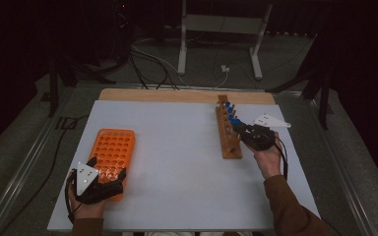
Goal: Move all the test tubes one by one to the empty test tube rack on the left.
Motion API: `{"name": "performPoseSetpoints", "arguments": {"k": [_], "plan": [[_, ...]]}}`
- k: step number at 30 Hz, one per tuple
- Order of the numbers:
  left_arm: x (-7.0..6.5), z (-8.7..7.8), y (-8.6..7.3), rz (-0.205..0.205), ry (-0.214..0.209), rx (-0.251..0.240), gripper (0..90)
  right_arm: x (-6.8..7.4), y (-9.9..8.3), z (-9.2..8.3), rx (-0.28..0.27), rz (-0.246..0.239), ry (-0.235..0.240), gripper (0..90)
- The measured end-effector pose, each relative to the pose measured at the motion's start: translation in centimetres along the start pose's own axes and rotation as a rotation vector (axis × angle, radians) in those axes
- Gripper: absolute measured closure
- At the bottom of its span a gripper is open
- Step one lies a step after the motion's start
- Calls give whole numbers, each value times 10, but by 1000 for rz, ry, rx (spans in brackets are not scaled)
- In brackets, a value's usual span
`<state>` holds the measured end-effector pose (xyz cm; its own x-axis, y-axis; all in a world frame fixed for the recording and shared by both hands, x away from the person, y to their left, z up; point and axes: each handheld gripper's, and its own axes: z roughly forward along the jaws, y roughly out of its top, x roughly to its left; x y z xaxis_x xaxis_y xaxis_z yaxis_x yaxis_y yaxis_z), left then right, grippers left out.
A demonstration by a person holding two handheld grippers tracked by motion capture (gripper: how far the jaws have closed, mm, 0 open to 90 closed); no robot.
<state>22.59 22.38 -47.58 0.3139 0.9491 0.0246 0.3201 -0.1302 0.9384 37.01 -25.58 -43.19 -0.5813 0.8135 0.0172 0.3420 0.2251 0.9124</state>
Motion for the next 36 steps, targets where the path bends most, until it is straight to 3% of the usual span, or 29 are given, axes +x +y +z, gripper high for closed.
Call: {"name": "performPoseSetpoints", "arguments": {"k": [10,16,20,24,36], "plan": [[-6,3,2,-7,-27,15,13,1,14,-13,-49,-9,-6,771],[-15,7,11,-6,-39,20,13,5,20,-17,-66,-19,9,771],[-24,11,23,-6,-73,9,13,11,22,-17,-60,-38,25,771],[-36,19,37,20,-112,-1,13,18,23,-15,-52,-45,50,771],[-82,61,72,56,-250,-30,13,47,26,-9,-39,-67,137,771]]}}
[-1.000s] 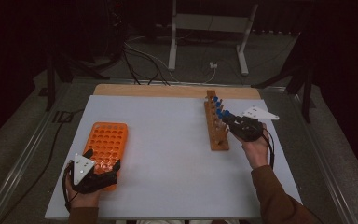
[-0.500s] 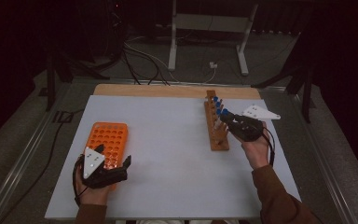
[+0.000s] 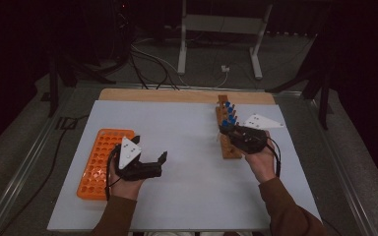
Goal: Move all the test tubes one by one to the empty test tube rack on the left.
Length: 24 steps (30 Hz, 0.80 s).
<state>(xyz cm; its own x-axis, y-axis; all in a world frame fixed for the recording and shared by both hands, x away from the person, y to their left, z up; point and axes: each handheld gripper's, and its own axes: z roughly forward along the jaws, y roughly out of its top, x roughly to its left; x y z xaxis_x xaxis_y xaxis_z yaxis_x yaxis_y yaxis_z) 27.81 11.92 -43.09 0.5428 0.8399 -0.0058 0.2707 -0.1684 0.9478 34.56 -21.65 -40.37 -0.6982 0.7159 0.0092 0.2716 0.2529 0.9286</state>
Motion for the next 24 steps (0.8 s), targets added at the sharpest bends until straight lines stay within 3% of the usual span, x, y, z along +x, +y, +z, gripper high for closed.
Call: {"name": "performPoseSetpoints", "arguments": {"k": [11,12,14,17,18,21,24], "plan": [[-29,43,11,48,-70,54,102,24,5,15,15,-2,77,771],[-31,45,11,48,-78,50,171,28,6,18,15,2,92,771],[-34,50,12,48,-95,50,175,30,6,20,16,0,97,771],[-39,56,14,55,-98,47,249,36,8,24,18,2,118,771],[-41,57,15,58,-95,44,321,40,9,26,20,1,129,771],[-46,62,17,74,-102,46,389,43,10,28,24,-4,139,771],[-50,66,18,90,-104,62,531,49,11,31,24,-5,159,771]]}}
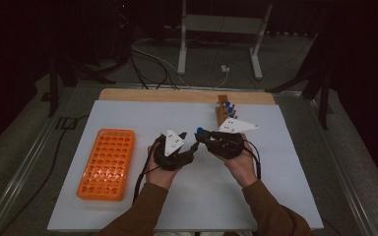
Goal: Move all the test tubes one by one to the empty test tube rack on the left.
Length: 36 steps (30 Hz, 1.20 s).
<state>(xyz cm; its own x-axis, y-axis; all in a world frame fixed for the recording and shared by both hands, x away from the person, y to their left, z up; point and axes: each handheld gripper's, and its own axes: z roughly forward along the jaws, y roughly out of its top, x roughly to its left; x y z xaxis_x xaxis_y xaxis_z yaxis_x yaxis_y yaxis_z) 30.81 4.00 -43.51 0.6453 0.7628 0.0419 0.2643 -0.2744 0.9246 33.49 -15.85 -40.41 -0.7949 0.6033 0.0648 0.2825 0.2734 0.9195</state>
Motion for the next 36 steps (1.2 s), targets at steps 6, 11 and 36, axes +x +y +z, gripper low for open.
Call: {"name": "performPoseSetpoints", "arguments": {"k": [6,11,36], "plan": [[-2,2,-1,9,-34,0,703,2,-1,2,6,6,19,771],[-3,2,-1,24,-53,9,780,2,0,2,7,12,26,770],[26,-11,-6,-76,5,6,785,-27,-19,-31,-43,102,-99,0]]}}
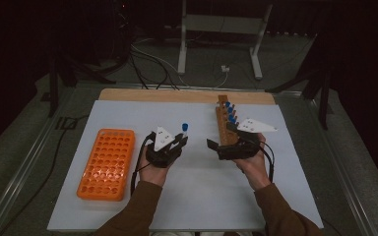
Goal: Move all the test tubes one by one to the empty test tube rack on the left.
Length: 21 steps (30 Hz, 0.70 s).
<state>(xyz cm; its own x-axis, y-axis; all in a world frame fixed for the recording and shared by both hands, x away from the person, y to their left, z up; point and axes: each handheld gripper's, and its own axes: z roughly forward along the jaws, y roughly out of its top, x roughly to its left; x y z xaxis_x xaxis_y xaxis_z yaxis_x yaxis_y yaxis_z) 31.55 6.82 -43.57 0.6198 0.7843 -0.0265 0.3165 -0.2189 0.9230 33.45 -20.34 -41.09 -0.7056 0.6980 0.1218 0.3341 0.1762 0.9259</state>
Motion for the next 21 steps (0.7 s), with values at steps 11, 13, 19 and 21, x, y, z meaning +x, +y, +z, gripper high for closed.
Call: {"name": "performPoseSetpoints", "arguments": {"k": [11,13,19,21], "plan": [[24,-16,-5,-55,58,-23,785,-14,-16,-21,7,3,-58,0],[31,-20,-6,-63,72,-29,784,-16,-19,-26,9,2,-68,0],[50,-33,-9,-86,114,-60,784,-21,-29,-37,12,2,-91,0],[55,-36,-10,-82,129,-61,784,-22,-31,-40,11,3,-97,0]]}}
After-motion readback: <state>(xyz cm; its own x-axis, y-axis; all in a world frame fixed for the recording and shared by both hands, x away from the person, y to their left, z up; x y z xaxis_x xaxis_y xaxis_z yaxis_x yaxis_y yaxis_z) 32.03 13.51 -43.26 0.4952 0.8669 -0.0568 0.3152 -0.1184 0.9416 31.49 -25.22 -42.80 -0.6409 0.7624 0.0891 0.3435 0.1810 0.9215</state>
